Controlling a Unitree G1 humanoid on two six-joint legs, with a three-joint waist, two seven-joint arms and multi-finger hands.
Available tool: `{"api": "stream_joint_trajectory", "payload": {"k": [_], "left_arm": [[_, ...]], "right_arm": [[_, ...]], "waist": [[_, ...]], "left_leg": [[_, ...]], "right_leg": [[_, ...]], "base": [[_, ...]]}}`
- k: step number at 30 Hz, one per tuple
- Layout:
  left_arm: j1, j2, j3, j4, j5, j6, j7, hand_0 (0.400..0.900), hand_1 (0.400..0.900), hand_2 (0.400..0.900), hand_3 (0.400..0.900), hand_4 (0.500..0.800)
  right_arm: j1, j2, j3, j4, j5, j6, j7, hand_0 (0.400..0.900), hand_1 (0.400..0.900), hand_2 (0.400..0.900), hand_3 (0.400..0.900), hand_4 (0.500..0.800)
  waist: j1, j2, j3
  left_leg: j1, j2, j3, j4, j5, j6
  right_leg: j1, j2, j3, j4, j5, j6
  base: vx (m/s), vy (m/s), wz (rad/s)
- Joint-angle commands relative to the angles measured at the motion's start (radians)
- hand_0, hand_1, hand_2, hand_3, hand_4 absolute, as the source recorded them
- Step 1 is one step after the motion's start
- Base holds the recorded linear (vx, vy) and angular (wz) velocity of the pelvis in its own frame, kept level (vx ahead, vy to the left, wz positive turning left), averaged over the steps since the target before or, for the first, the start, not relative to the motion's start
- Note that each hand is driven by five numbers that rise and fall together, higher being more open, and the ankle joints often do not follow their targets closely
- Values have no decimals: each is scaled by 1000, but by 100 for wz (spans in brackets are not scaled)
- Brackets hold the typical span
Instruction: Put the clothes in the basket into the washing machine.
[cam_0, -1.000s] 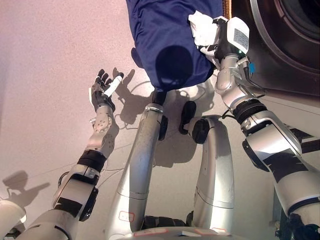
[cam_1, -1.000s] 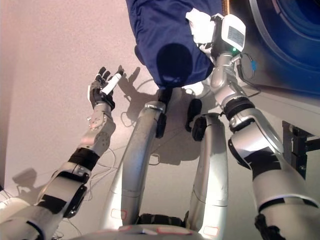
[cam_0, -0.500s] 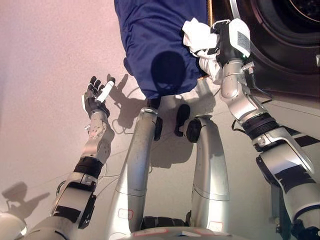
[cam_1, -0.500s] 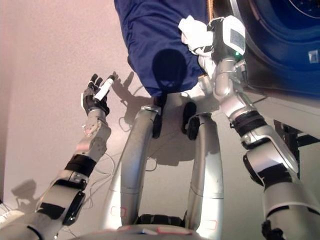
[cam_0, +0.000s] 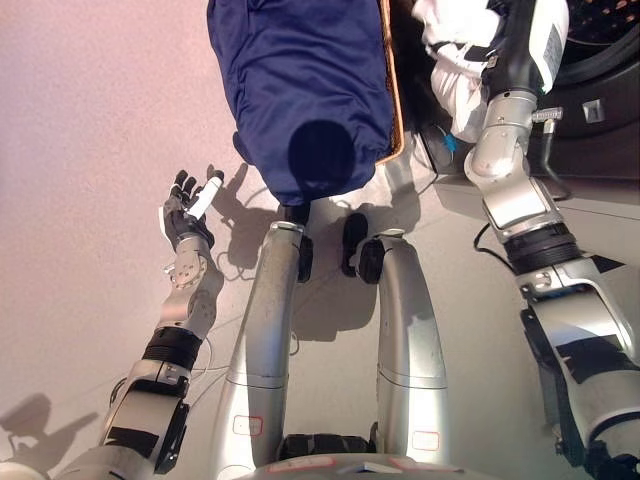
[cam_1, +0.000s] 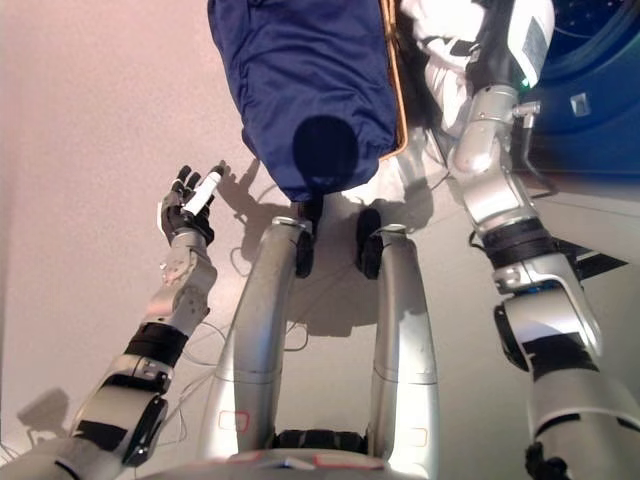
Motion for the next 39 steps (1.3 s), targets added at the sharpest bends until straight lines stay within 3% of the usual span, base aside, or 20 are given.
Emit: {"api": "stream_joint_trajectory", "payload": {"k": [1,8,17,18,19,27,33,35,39], "left_arm": [[83,5,-37,41,30,-55,11,900,900,900,900,800],[78,18,-80,44,14,-77,-12,900,900,900,900,800],[104,14,-112,12,4,-87,-13,900,900,900,900,800],[104,14,-112,11,4,-87,-13,900,900,900,900,800],[105,15,-115,10,6,-86,-13,900,900,900,900,800],[113,1,-108,40,5,-84,-22,900,900,900,900,800],[115,-20,-80,44,3,-82,3,900,900,900,900,800],[110,-32,-63,55,5,-73,20,900,900,900,900,800],[120,-44,-45,56,8,-62,32,900,900,900,900,800]], "right_arm": [[-110,-18,-77,42,67,-117,-141,400,400,400,400,500],[-308,-156,36,356,155,-102,-180,400,400,400,400,500],[-319,-201,72,601,226,-65,-190,400,400,400,400,500],[-319,-201,72,602,226,-66,-190,559,559,559,559,595],[-320,-199,83,621,230,-59,-175,900,900,900,900,800],[-299,-162,102,587,254,-93,-124,900,900,900,900,800],[-230,-63,70,372,204,-116,-178,900,900,900,900,800],[-176,15,29,235,188,-139,-198,900,900,900,900,800],[-81,94,-6,66,165,-159,-182,900,900,900,900,800]], "waist": [[10,3,-167],[43,15,-179],[60,37,-191],[60,37,-192],[62,39,-195],[56,44,-214],[36,39,-217],[20,39,-214],[4,35,-212]], "left_leg": [[3,-29,-35,3,-121,-29],[14,-34,-27,0,-115,-35],[4,-35,-17,15,-119,-35],[4,-35,-17,15,-119,-35],[4,-36,-16,15,-119,-35],[6,-37,-16,11,-117,-36],[14,-32,-15,5,-117,-35],[17,-30,-16,4,-118,-32],[28,-27,-16,-1,-119,-30]], "right_leg": [[-25,27,32,-152,111,103],[-22,18,40,-143,112,111],[-39,9,46,-117,103,109],[-40,9,45,-116,102,109],[-40,9,46,-116,101,109],[-37,10,44,-119,97,107],[-27,19,45,-127,99,104],[-21,26,46,-134,101,102],[-7,30,46,-142,100,100]], "base": [[-21,-2,5],[-5,-1,1],[2,-1,0],[14,-4,4],[0,0,0],[0,0,0],[10,4,-5],[5,6,-7],[1,14,-6]]}}
